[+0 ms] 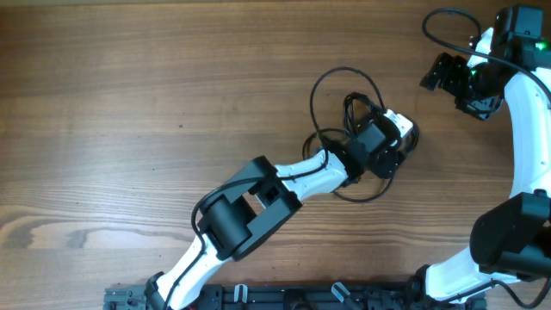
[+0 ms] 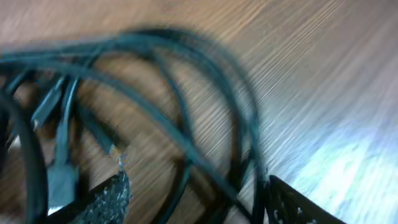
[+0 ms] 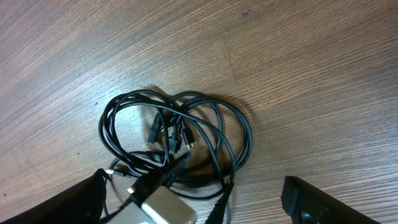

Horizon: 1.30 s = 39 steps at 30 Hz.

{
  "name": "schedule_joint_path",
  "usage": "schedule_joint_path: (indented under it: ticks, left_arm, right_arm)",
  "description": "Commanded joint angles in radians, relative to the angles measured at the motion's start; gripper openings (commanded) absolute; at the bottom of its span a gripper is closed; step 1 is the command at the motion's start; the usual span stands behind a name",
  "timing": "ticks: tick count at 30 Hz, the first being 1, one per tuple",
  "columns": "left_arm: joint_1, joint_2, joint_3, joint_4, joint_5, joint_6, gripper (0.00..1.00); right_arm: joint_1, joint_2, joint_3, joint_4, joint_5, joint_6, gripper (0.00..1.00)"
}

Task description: Untangle cables

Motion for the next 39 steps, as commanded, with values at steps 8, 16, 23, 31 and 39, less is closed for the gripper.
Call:
schedule_joint_path:
  ticks: [8,16,23,31,39]
  left_arm:
    - [0.074,-0.042,-0.001,-0.241,-0.296,0.043,0.69]
    - [0.101,-0.251,-0.001,-0.471,-0.172,0.044,0.67]
    - [0.100,-0.342,-0.001,-0.460,-0.122,0.044,0.70]
    - [0.099,-0.244,-0.001,-0.378,-0.031,0.008,0.64]
    - [0.098,-0.130,-0.001,-0.225,-0.033,-0.069,0.55]
  right_arm:
    - [0.007,-0.019,0.017,0.004,-0.017,-0.021,0.93]
    - [0.007,-0.019,0.017,0.025,-0.017,-0.021,0.93]
    - [0.007,-0.019,0.017,0.027,-0.018,-0.021,0.93]
    - [0.007,-0.019,0.017,0.024,-0.018,-0.021,0.93]
    - [0.007,-0.019,0.017,0.021,-0.017,-0.024,0.93]
